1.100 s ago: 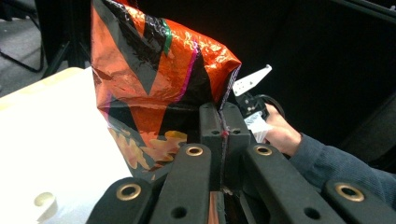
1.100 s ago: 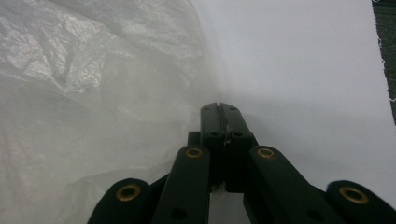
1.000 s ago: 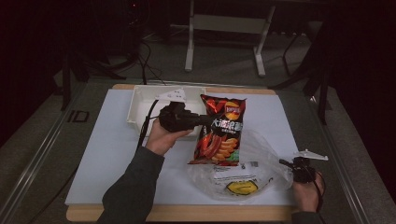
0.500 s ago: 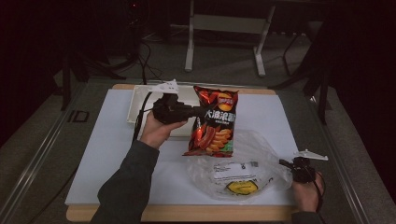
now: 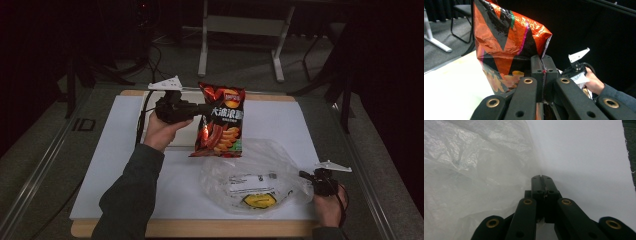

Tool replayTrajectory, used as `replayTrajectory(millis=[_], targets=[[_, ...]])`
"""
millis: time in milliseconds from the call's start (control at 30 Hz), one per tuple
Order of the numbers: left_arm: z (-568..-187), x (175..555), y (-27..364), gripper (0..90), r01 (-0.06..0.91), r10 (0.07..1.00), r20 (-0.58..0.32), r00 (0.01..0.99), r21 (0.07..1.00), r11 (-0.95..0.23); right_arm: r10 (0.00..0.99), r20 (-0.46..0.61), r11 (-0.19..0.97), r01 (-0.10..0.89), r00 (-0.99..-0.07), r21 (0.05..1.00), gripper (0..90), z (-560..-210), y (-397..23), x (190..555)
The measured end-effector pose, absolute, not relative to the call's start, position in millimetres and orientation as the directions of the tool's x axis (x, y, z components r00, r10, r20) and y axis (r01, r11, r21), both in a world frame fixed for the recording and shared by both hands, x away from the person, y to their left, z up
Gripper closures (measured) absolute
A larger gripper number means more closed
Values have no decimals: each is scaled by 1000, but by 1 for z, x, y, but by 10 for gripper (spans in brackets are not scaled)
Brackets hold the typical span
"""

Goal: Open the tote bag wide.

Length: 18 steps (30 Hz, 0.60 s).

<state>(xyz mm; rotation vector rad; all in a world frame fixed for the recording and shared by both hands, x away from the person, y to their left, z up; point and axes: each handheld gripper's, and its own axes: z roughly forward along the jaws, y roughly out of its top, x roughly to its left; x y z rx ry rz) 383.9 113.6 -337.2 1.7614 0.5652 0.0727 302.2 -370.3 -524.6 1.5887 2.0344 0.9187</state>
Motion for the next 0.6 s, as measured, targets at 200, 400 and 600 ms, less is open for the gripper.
replayTrajectory(millis=[200,400,600], targets=[[-336,389,123,900,332,428,-245,870,933,-141,958,81,139,695,-275,706,892,-525,-371,302],[-336,395,130,900,330,445,-244,862,936,-125,958,79,140,693,-274,707,892,-524,-370,302],[-338,401,134,900,333,467,-240,851,935,-125,959,86,131,696,-268,706,892,-525,-372,301]])
